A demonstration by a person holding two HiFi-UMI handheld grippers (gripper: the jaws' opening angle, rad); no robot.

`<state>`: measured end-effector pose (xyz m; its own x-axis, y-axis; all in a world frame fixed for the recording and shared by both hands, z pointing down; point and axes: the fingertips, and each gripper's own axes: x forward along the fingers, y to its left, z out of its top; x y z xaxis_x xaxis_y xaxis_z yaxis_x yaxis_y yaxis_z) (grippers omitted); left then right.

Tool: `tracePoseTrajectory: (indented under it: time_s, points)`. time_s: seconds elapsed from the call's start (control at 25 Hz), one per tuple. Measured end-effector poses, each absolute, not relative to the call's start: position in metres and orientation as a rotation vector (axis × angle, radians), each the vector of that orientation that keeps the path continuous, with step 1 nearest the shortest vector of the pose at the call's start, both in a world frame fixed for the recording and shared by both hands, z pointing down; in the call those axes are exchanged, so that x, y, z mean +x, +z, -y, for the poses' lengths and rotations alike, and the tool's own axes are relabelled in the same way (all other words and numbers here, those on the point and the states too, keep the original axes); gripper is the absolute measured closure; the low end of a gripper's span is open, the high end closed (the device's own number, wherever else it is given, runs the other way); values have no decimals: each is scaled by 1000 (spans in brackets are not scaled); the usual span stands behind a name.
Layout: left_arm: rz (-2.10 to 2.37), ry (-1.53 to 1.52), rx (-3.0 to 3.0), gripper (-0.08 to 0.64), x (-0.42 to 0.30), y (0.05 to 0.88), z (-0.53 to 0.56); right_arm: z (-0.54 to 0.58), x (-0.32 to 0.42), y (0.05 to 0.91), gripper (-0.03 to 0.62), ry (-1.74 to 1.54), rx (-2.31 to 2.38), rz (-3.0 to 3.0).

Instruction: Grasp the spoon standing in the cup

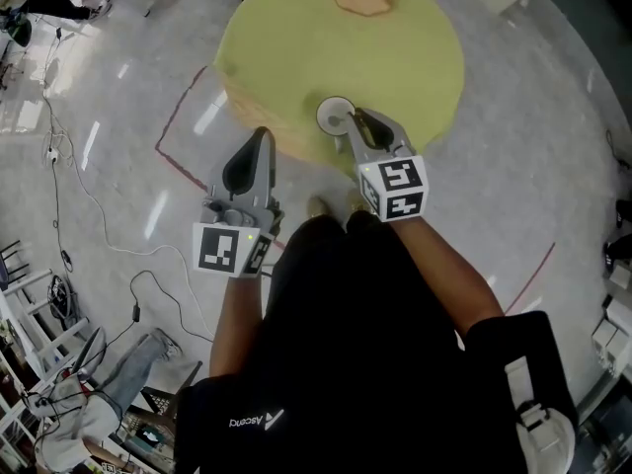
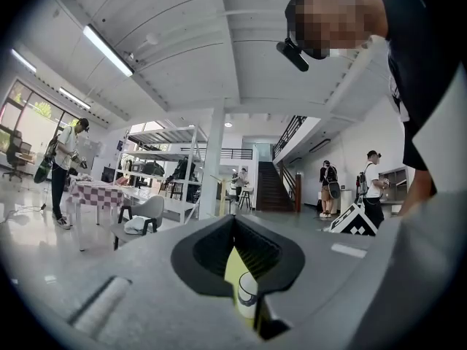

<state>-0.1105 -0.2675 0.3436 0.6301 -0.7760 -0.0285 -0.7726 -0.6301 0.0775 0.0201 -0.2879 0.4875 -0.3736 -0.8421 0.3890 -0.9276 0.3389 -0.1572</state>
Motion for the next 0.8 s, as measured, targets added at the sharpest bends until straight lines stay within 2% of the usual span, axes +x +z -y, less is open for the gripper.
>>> tracePoseTrajectory:
  time_s: [0.8]
  points:
    - [1267, -191, 2910, 549, -104, 286, 265, 249, 30, 310, 538, 135, 1482, 2663]
